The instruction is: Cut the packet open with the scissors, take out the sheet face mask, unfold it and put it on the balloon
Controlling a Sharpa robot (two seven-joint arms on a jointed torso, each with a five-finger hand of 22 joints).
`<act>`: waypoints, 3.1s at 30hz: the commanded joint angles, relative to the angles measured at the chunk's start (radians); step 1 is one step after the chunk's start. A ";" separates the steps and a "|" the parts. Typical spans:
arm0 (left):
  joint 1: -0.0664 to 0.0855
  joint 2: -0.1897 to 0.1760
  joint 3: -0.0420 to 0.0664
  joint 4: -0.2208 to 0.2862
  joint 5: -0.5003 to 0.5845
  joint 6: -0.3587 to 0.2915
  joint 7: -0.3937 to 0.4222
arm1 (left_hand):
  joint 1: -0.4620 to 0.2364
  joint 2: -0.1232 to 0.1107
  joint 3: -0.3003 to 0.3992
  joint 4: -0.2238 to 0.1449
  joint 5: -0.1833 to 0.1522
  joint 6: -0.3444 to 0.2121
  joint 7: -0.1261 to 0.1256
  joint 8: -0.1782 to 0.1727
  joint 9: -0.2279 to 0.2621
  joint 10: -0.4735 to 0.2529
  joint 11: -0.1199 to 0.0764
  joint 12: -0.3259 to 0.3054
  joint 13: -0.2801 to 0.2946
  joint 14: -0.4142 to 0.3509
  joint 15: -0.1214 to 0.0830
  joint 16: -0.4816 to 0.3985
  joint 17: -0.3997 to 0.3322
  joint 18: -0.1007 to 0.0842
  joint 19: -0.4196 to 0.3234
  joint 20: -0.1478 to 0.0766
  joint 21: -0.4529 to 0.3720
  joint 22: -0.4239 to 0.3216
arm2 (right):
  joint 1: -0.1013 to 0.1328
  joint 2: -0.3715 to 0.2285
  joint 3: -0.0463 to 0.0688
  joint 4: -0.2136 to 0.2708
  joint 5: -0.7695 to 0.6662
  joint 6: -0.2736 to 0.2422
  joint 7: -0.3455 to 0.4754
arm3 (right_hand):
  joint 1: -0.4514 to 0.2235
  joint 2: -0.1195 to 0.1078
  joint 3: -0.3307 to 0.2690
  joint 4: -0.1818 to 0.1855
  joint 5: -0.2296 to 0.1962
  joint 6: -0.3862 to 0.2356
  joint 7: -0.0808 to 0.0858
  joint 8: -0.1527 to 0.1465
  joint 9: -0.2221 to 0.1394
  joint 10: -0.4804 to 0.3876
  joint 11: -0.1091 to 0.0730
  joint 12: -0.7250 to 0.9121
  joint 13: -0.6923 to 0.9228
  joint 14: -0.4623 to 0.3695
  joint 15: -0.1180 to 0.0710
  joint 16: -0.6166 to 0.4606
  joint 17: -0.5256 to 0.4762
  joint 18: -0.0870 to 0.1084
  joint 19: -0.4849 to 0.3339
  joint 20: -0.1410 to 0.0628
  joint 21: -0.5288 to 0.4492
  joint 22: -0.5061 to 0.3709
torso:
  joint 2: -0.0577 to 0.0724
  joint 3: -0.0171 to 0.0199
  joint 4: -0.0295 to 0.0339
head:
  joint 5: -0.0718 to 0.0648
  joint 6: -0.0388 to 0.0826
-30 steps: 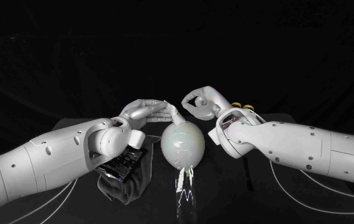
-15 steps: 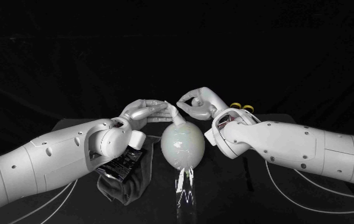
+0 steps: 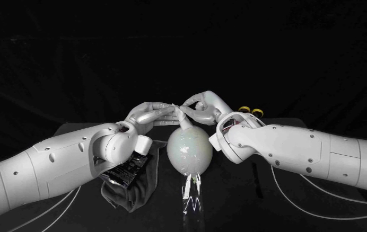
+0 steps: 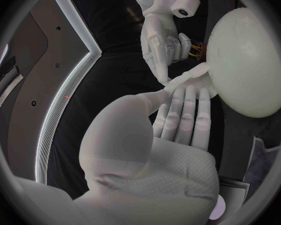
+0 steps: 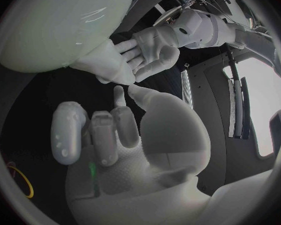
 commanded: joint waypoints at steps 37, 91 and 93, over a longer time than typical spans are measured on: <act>0.001 0.005 0.001 0.007 -0.012 0.014 0.015 | -0.008 -0.002 0.013 -0.003 0.002 -0.001 0.001 0.015 0.058 0.000 -0.004 -0.002 0.001 0.000 -0.004 0.023 0.008 -0.002 -0.011 -0.001 0.002 0.002 | 0.000 0.009 0.001 0.004 -0.015 0.014 0.008 | 0.133 0.073 0.046 -0.098 -0.006 0.105 -0.045 0.047 0.016 0.057 -0.032 0.063 0.197 0.104 -0.025 0.007 0.263 -0.012 0.028 -0.018 0.050 0.211 | 0.000 0.0004 -0.0005 | 0.000 -0.003; 0.000 -0.013 0.004 -0.006 0.035 -0.015 0.046 | -0.009 -0.002 0.021 -0.007 0.002 -0.004 0.005 0.020 0.068 0.004 -0.006 -0.003 0.000 -0.004 -0.006 0.035 0.012 -0.002 -0.013 -0.002 0.007 0.005 | 0.000 -0.122 0.002 0.074 -0.020 -0.126 0.001 | 0.104 0.061 0.103 -0.128 -0.007 0.083 -0.069 0.170 0.182 0.069 -0.055 0.080 0.209 0.104 -0.046 0.007 0.263 -0.019 0.043 -0.040 0.085 0.219 | 0.001 0.0006 -0.0008 | -0.001 -0.004; 0.000 -0.016 0.006 -0.006 0.037 -0.013 0.049 | -0.009 -0.002 0.022 -0.008 0.002 -0.005 0.005 0.020 0.069 0.004 -0.006 -0.004 0.000 -0.005 -0.006 0.036 0.012 -0.002 -0.014 -0.002 0.008 0.005 | 0.000 -0.128 0.003 0.076 -0.013 -0.134 0.007 | 0.104 0.061 0.103 -0.128 -0.007 0.083 -0.069 0.170 0.182 0.069 -0.055 0.080 0.209 0.104 -0.046 0.007 0.263 -0.019 0.043 -0.040 0.085 0.219 | 0.000 0.0007 -0.0008 | 0.000 -0.003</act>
